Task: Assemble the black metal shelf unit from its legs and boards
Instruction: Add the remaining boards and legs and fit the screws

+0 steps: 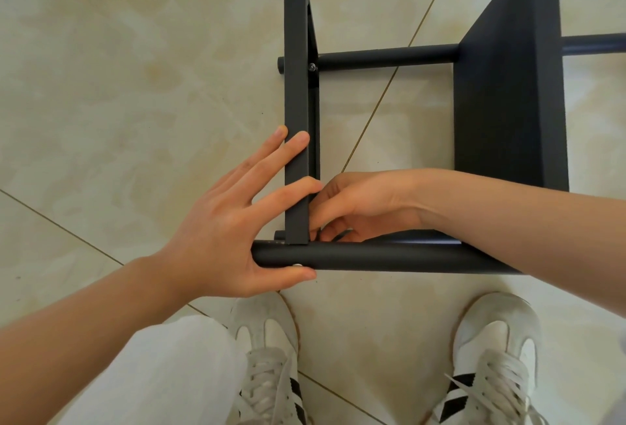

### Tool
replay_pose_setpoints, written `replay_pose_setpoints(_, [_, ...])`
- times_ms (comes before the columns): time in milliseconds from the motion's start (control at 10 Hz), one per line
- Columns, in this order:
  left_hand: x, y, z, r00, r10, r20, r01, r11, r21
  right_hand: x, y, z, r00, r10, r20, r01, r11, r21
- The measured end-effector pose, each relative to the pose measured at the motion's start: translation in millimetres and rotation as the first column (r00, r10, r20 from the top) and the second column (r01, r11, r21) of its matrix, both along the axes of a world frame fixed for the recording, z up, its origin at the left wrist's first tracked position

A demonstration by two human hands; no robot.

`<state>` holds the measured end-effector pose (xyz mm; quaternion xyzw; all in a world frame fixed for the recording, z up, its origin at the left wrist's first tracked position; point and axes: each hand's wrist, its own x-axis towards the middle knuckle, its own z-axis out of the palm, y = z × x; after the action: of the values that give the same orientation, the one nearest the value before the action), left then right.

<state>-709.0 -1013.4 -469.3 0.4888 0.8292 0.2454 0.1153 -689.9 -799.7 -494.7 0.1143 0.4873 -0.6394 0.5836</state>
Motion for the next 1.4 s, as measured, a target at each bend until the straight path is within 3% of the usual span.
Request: replay_pose_setpoints(1400, [2,1,-2,1.000,0.007,0.006,-0.007,1.000,0.015,0,7,-5,0.999,0.040,-0.030,-0.041,0.999,-0.028])
